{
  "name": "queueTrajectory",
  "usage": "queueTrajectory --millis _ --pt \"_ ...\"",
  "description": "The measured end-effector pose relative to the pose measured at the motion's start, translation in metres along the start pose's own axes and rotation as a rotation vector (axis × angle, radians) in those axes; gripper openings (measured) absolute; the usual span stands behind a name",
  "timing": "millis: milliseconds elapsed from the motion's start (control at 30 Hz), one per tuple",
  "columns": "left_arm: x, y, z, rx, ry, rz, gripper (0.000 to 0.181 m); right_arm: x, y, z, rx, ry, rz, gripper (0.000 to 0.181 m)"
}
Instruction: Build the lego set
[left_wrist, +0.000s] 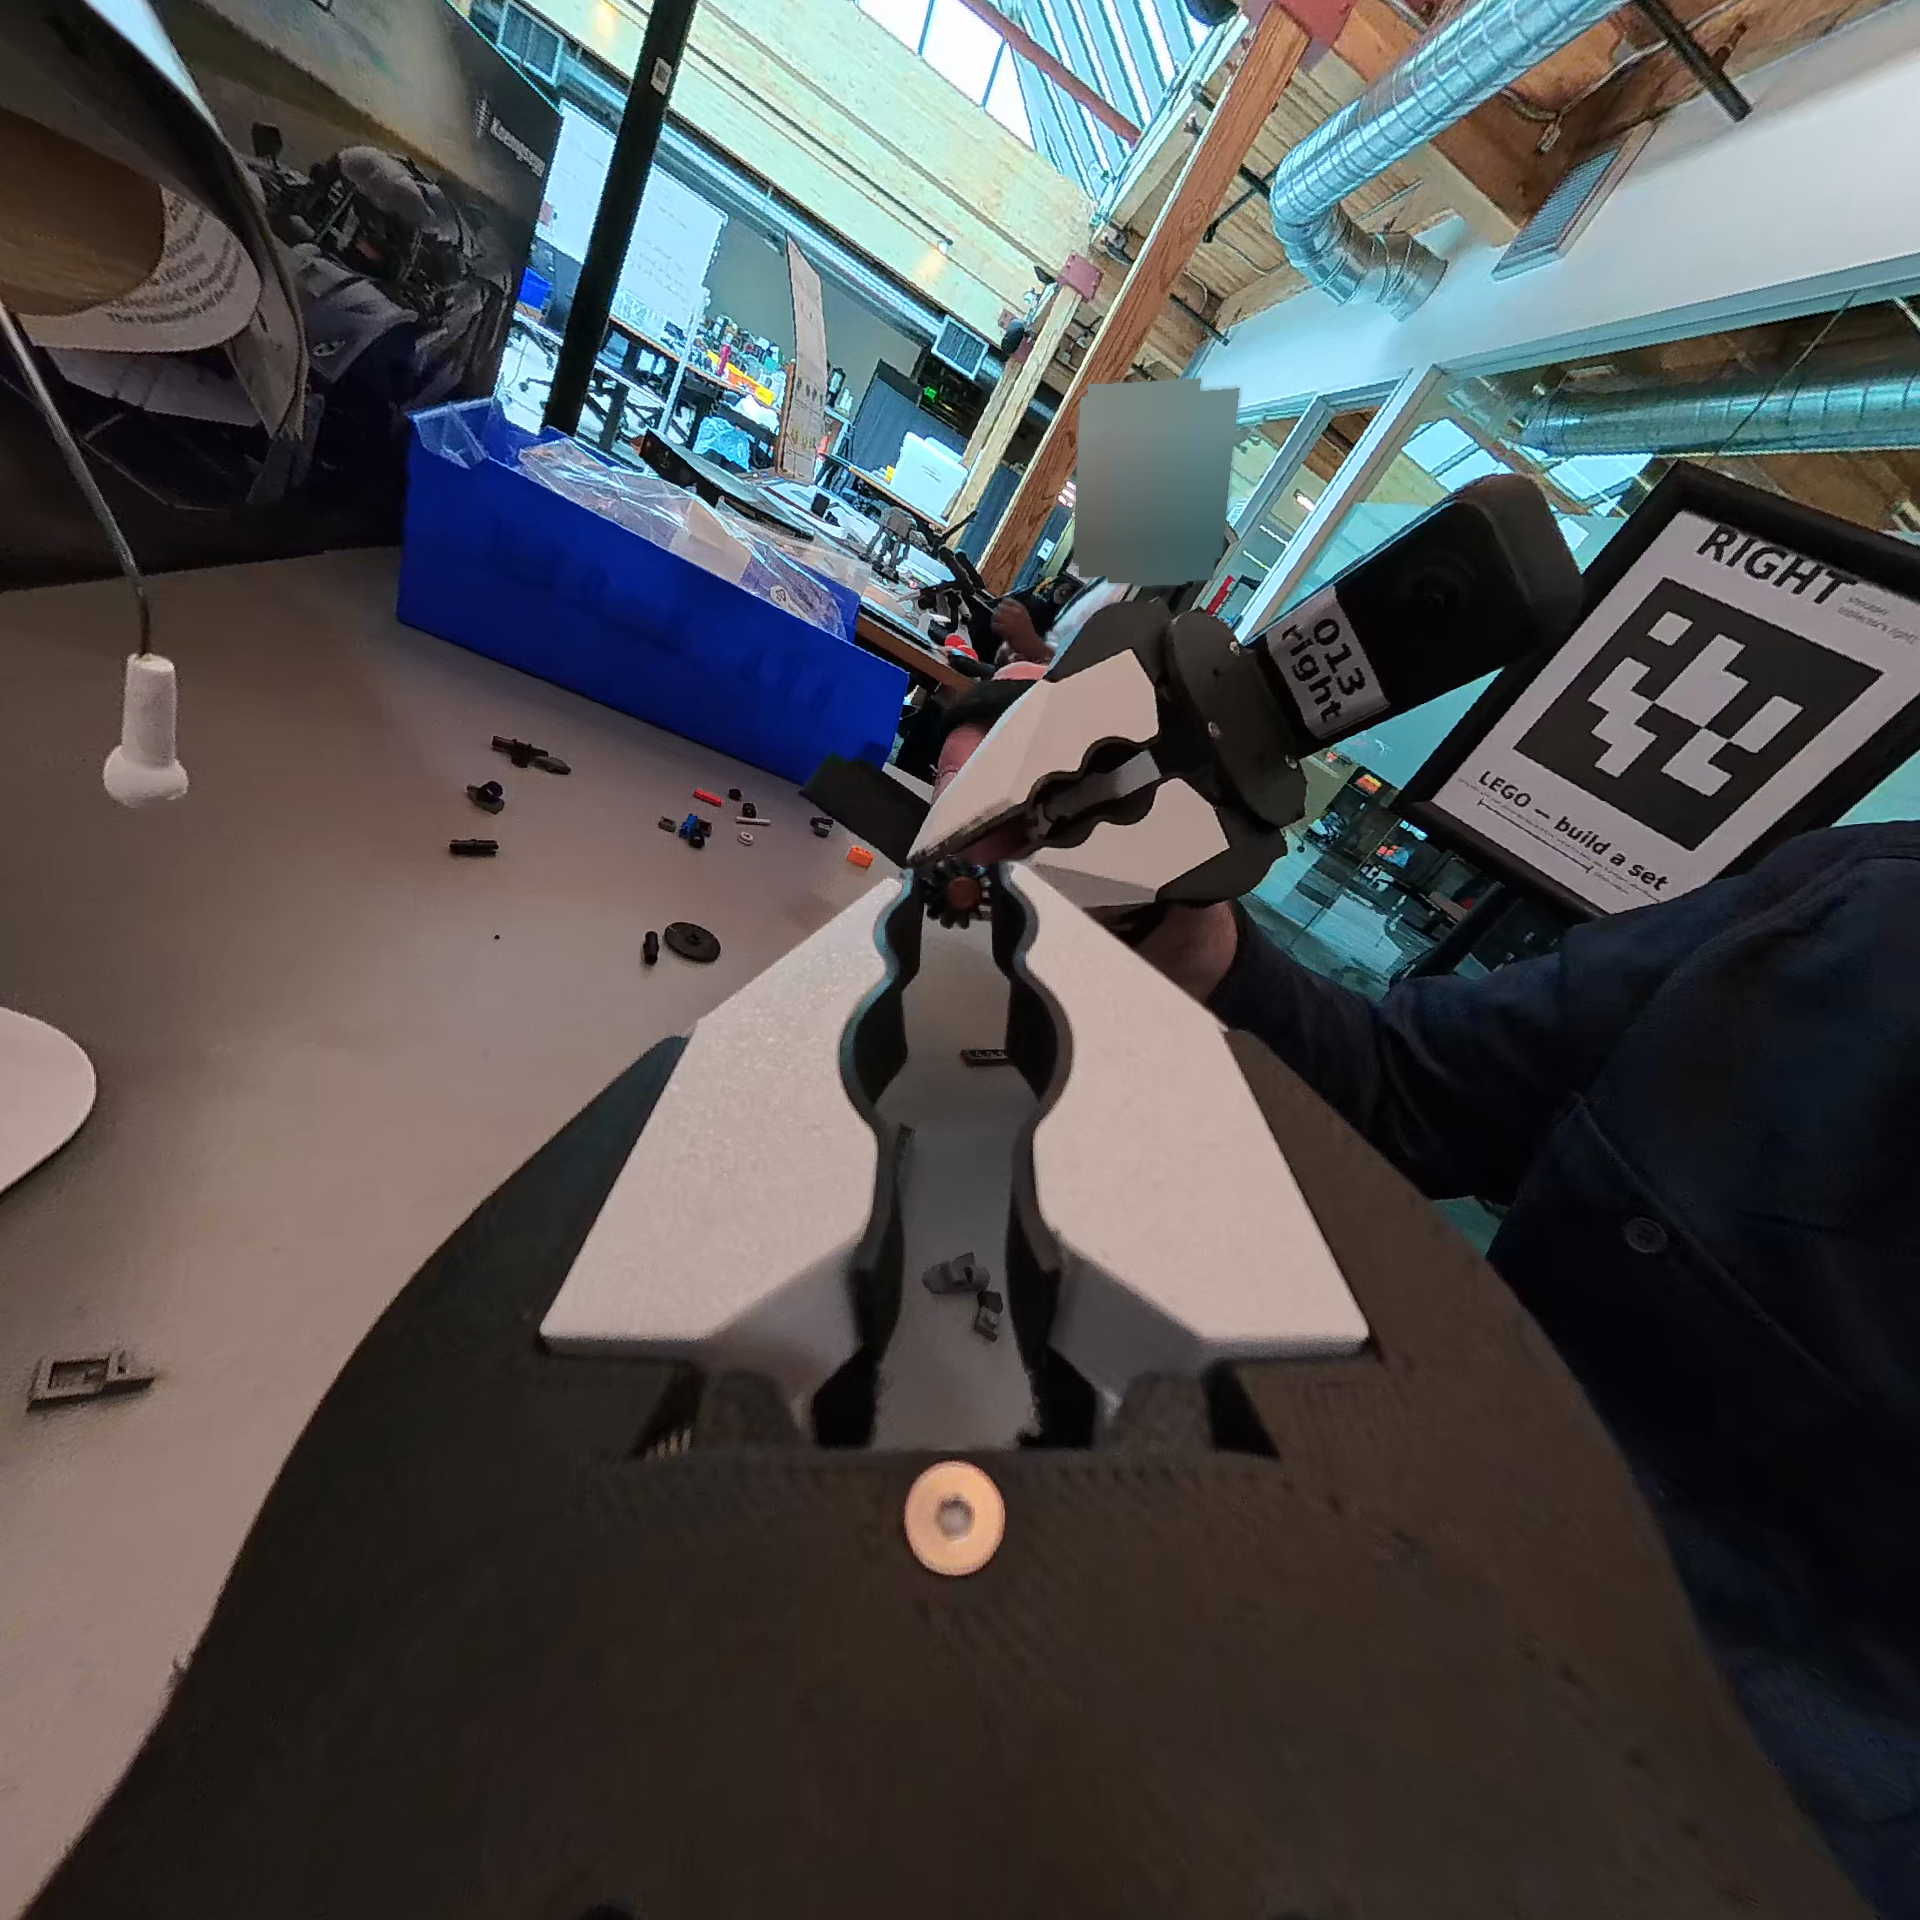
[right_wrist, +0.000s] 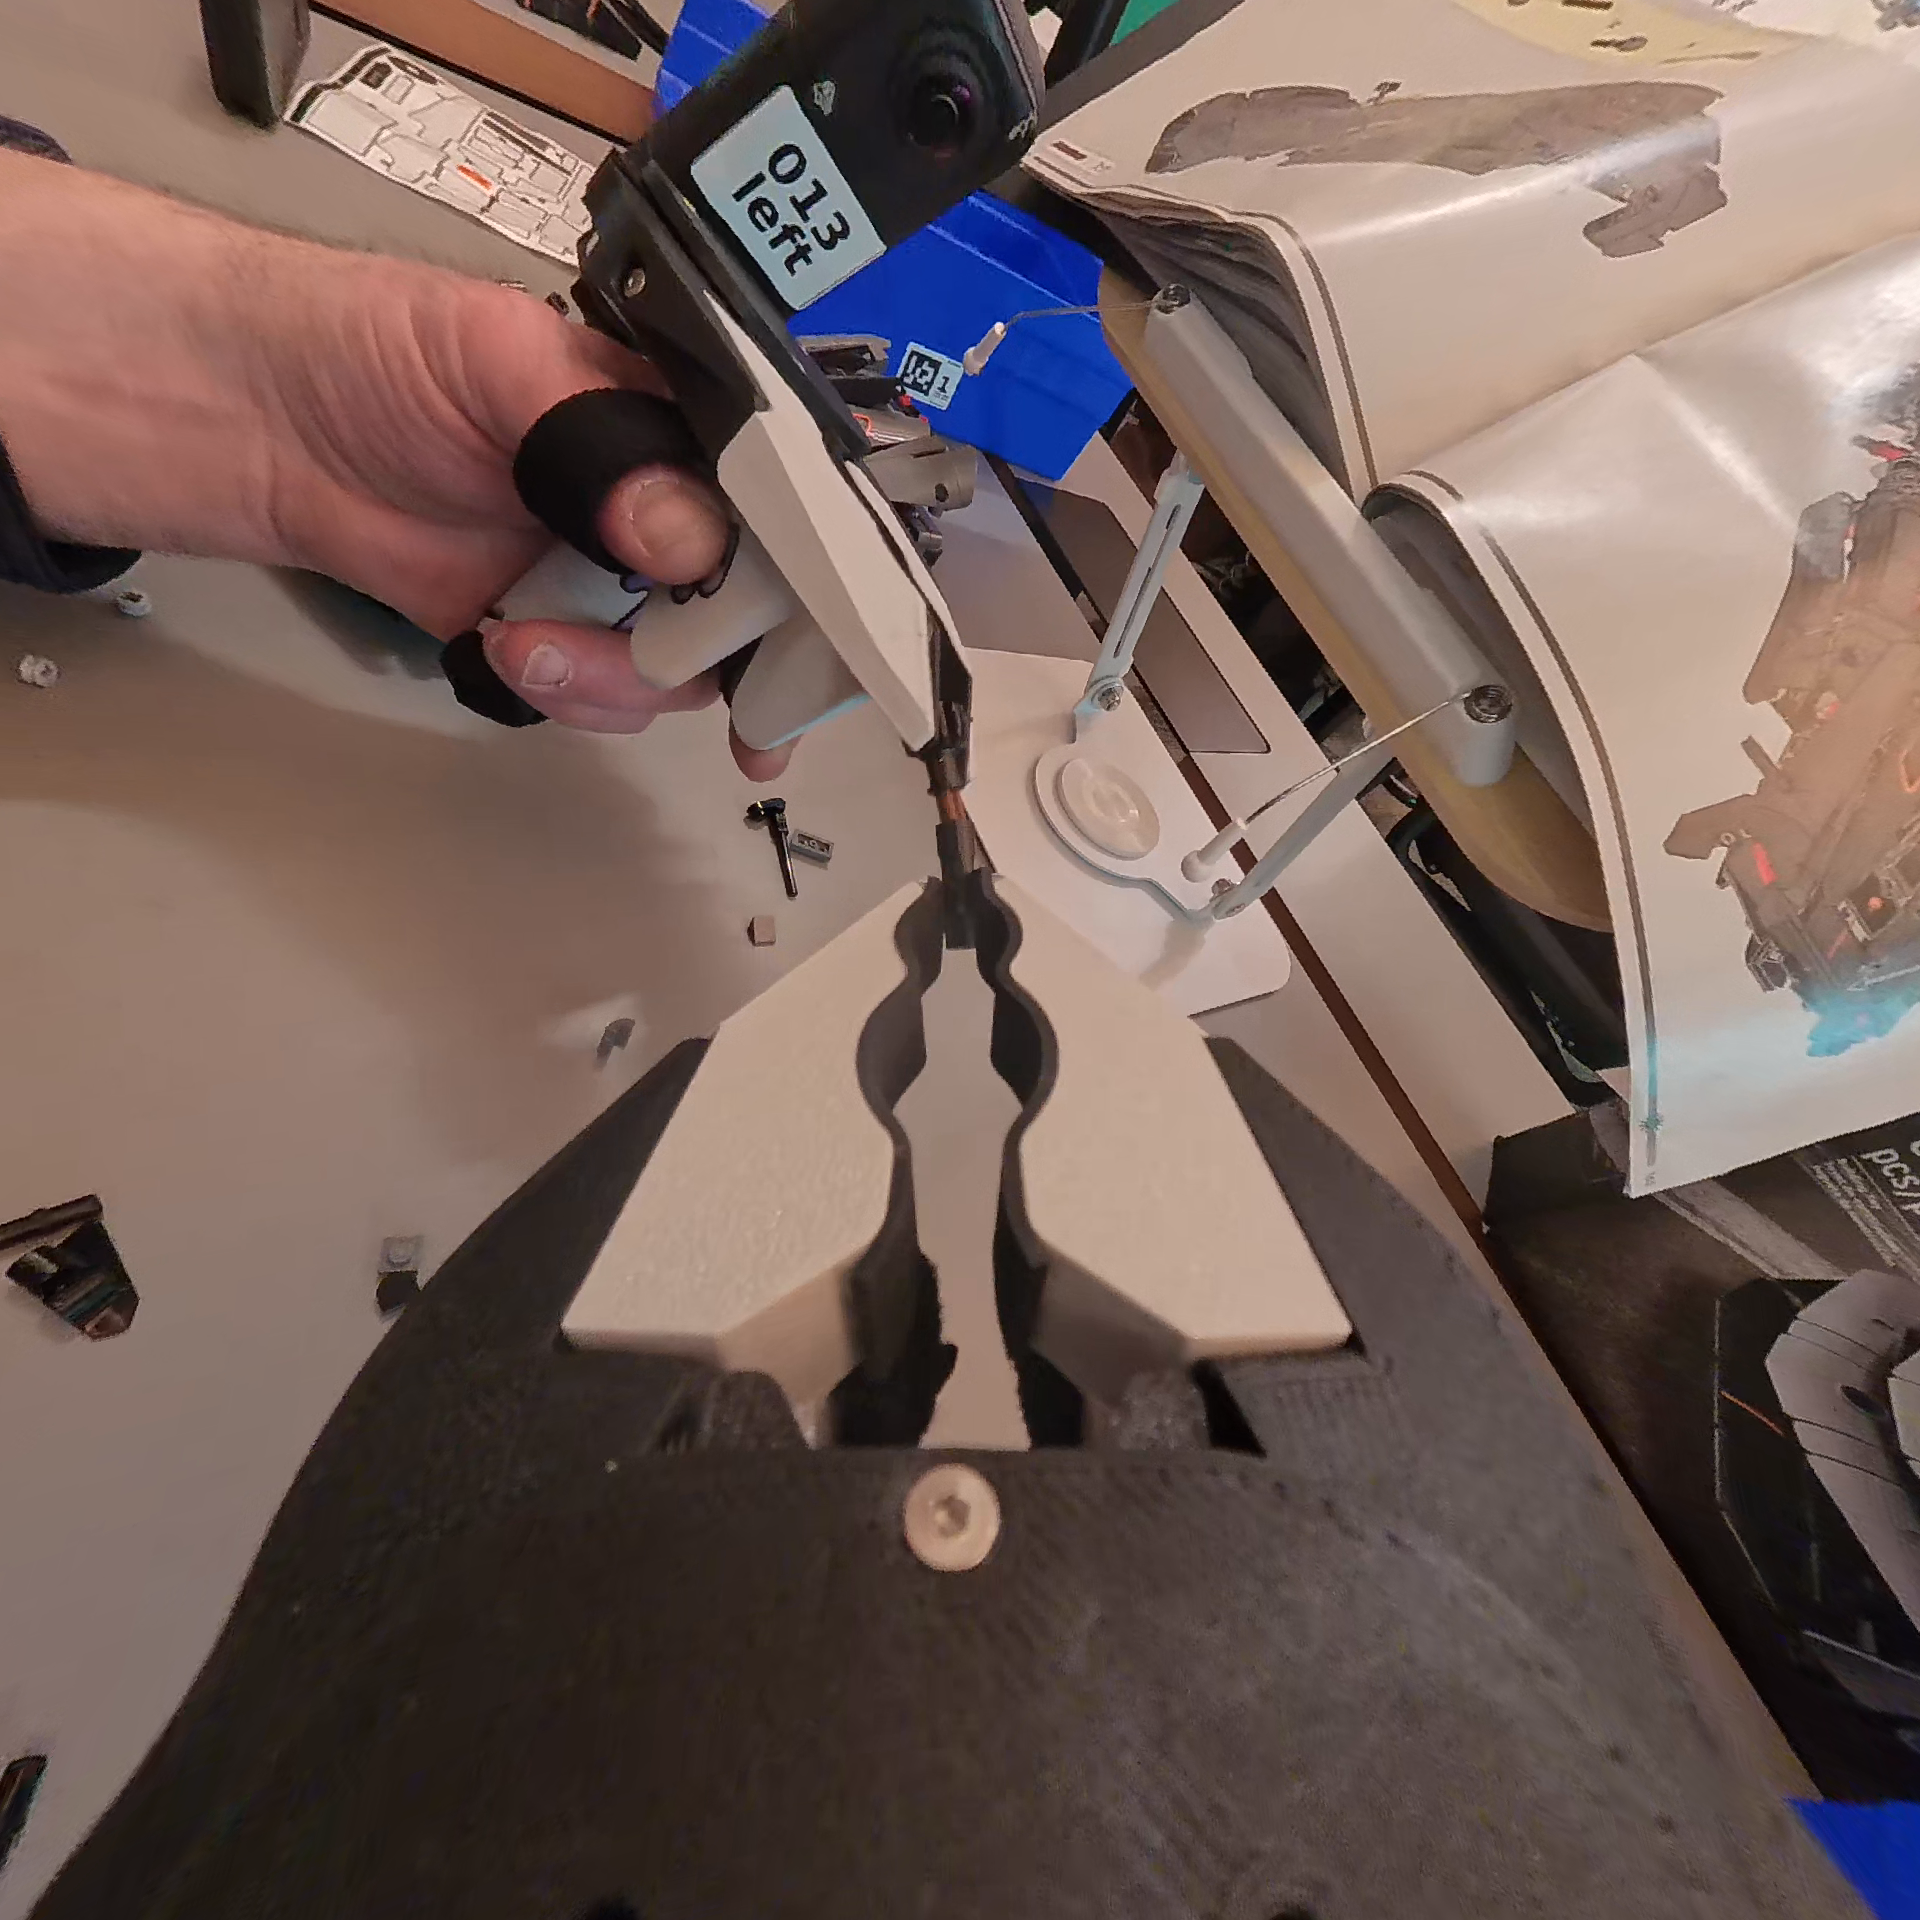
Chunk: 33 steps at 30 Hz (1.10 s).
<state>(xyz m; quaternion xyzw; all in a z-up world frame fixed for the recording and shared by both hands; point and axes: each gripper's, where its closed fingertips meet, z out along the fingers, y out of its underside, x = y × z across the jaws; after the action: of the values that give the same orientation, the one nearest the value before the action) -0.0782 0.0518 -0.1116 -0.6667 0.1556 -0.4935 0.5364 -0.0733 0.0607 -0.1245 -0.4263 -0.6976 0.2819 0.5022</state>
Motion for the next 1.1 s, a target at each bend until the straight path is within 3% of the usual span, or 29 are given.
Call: queueTrajectory --millis 1100 --pt "0.014 -0.009 -0.001 0.089 0.112 -0.054 0.011 0.0 -0.021 -0.011 0.1 0.04 -0.036 0.002"
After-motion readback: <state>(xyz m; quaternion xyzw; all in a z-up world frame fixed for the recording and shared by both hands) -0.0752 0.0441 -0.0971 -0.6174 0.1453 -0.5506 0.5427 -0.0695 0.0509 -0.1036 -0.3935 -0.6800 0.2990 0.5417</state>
